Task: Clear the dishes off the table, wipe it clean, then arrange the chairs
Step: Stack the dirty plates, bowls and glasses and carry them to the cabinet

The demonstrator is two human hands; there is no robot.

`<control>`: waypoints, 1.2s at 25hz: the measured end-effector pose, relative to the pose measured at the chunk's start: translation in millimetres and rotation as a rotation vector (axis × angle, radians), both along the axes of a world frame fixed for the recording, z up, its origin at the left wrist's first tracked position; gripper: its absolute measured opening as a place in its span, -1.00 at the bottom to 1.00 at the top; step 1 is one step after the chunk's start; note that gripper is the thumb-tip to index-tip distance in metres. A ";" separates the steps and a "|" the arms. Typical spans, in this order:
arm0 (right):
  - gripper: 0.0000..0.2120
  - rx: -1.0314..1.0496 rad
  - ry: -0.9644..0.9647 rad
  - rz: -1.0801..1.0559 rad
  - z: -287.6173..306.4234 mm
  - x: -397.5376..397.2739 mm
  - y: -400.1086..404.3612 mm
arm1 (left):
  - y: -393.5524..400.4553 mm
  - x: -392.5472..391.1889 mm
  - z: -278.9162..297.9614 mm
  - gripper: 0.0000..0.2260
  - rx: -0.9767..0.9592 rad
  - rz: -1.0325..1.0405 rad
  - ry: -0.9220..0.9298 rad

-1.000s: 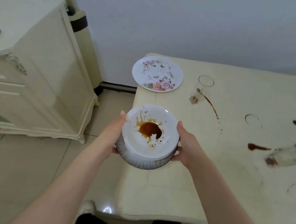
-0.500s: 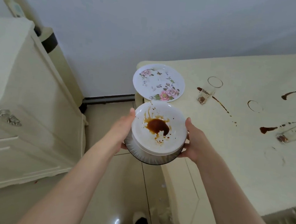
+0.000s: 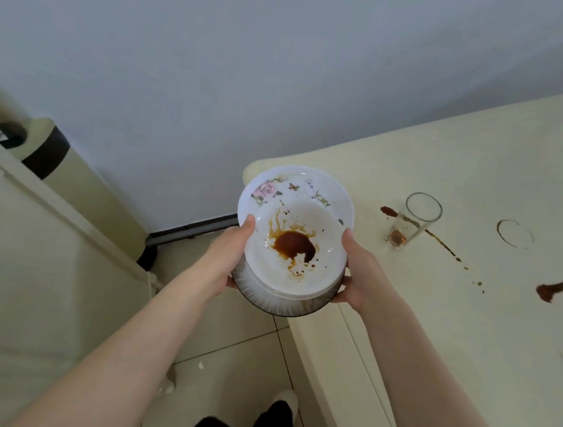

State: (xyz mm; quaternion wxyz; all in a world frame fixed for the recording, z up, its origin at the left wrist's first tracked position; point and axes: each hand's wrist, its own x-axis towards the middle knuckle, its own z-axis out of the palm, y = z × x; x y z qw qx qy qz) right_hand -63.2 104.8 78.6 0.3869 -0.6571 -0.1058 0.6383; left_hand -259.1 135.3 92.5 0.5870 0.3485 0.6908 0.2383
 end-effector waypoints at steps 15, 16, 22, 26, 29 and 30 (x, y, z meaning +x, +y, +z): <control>-0.64 -0.041 0.030 -0.267 -36.5 -21.1 119.8 | 175.9 2.9 -51.2 -0.51 -0.138 -0.286 0.026; -0.66 -0.035 0.017 -0.270 -37.9 -21.1 122.2 | 179.4 1.3 -56.3 -0.52 -0.137 -0.300 0.030; -0.64 0.032 -0.140 -0.179 -51.0 -22.7 119.2 | 187.7 -6.4 -65.9 -0.44 -0.165 -0.414 0.090; -0.68 0.053 -0.151 -0.219 -54.0 -27.4 110.2 | 186.4 -4.6 -64.5 -0.48 -0.156 -0.428 0.098; -0.68 0.037 -0.178 -0.248 -56.8 -31.7 106.5 | 184.7 -3.1 -62.8 -0.51 -0.150 -0.444 0.093; -0.67 0.034 -0.195 -0.247 -57.5 -33.0 106.2 | 183.6 -3.1 -62.6 -0.51 -0.152 -0.451 0.097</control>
